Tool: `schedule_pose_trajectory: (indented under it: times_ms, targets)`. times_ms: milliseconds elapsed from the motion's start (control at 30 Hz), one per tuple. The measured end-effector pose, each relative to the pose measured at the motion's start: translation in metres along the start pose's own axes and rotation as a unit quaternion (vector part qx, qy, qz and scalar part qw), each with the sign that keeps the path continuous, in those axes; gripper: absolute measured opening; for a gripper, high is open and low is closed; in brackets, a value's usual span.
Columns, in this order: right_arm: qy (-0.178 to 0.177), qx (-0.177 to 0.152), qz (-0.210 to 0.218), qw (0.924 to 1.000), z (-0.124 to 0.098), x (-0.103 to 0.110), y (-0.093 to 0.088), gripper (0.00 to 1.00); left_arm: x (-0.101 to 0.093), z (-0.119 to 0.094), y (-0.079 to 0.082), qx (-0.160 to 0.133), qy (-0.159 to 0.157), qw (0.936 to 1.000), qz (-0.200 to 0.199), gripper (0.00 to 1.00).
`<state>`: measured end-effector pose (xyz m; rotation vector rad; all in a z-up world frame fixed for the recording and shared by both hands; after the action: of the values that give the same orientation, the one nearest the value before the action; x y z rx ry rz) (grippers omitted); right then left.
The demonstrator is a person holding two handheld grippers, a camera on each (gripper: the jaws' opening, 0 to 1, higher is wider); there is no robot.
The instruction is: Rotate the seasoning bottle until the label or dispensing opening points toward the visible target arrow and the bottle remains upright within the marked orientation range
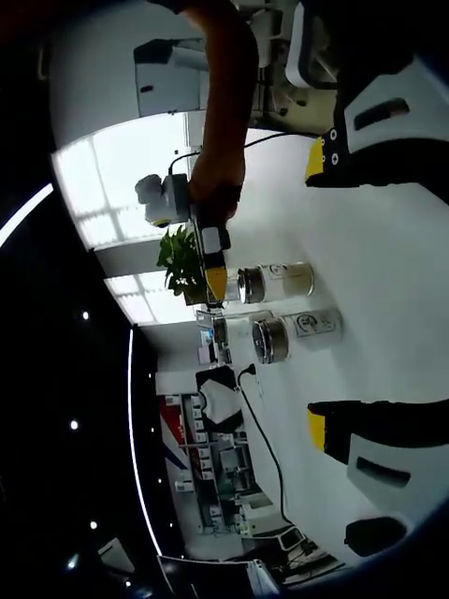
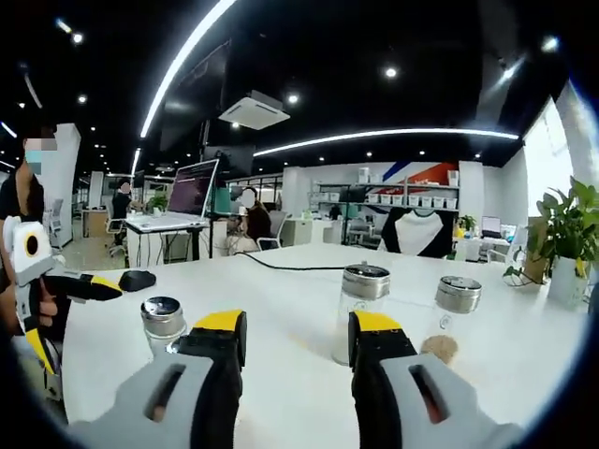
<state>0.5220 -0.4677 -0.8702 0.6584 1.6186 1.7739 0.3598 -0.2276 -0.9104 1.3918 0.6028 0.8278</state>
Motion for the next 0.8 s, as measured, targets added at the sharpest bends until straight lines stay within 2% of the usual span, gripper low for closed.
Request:
schedule_pose_trajectory:
  times_ms: [233,500,800]
  targets:
    - [-0.028,-0.009,0.003,0.9996,0.017,-0.012,-0.005,0.44,0.002,-0.002,0.003,-0.015,0.003,0.9998,-0.01,1.0]
    - [-0.063,0.011,-0.019,0.9978,0.044,-0.03,-0.014,0.44,0.002,-0.001,0.003,-0.013,0.004,0.9998,-0.016,1.0]
    - [-0.089,0.024,-0.031,0.9953,0.065,-0.05,-0.022,0.46,0.006,-0.004,0.005,-0.015,0.009,0.9992,-0.036,1.0]
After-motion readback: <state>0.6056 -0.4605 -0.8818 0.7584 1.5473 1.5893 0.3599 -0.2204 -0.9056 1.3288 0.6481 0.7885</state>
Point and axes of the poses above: the point that each gripper's makers call its tool centre point, and the gripper's own axes: z roughly forward along the fingers, x roughly to its left, y roughly out of its top, the point moved 10 cm from there along -z, roughly backward along the fingers, and after that the axes turned 11 degrees about -x, right-handed, at the moved point
